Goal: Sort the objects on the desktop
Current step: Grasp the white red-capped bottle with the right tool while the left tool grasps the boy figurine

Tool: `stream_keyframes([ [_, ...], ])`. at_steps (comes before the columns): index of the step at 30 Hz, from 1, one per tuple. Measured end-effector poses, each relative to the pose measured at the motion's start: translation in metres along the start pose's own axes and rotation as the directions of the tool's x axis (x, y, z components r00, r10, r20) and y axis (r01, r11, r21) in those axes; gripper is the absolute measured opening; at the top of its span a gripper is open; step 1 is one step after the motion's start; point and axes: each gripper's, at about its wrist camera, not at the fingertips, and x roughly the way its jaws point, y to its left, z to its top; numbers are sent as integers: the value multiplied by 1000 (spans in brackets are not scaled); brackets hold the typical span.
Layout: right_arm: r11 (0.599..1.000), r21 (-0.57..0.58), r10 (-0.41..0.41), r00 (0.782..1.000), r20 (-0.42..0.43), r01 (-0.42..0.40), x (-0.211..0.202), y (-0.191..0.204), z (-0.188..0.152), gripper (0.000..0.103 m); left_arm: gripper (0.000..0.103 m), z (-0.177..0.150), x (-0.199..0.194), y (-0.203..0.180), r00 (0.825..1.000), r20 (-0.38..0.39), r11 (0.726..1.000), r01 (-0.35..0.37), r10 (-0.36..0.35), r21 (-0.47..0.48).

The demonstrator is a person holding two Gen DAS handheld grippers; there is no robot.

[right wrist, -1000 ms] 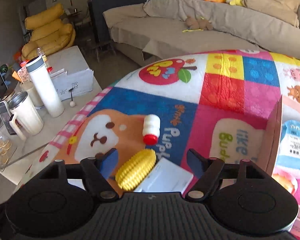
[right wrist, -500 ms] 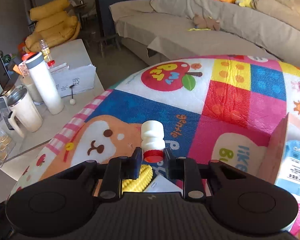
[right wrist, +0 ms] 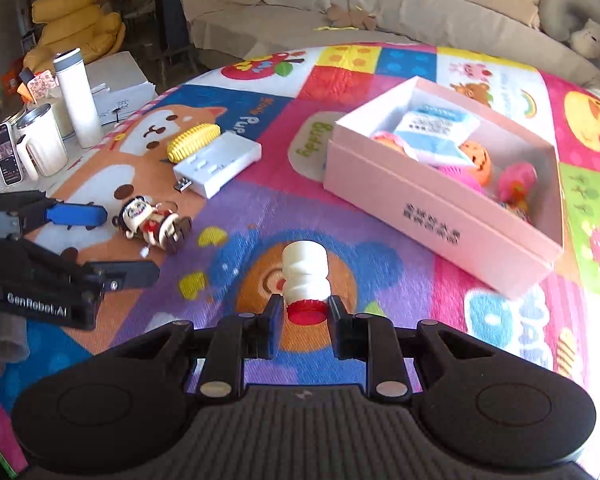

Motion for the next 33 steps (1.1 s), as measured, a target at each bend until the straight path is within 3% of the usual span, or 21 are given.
stream_keyframes([
  [6, 999, 38, -20, 1000, 20, 20, -4, -9, -28, 23, 101, 1, -2, -3, 999, 35, 1000, 30, -30, 11],
  [13, 1000, 13, -27, 997, 71, 26, -9, -6, -44, 24, 101, 7, 11, -11, 999, -4, 998, -49, 49, 31],
  [16, 1000, 19, -20, 996, 88, 19, -9, -7, -46, 34, 100, 11, 19, -14, 996, 1, 995, -89, 89, 35],
  [23, 999, 33, -24, 994, 111, 20, -7, -11, -43, 37, 72, 17, 19, -13, 993, -5, 992, -116, 117, 39],
  [27, 999, 33, -10, 995, 95, 7, 0, -10, -36, 37, 71, 12, 9, -14, 995, -15, 994, -99, 100, 49],
  [29, 999, 38, -15, 997, 77, 12, 1, -10, -32, 30, 71, 8, 3, -16, 995, -22, 994, -93, 94, 58],
  [33, 999, 38, -10, 998, 69, 7, -11, -8, -33, 25, 71, -2, -16, -21, 997, -30, 994, -71, 74, 86],
])
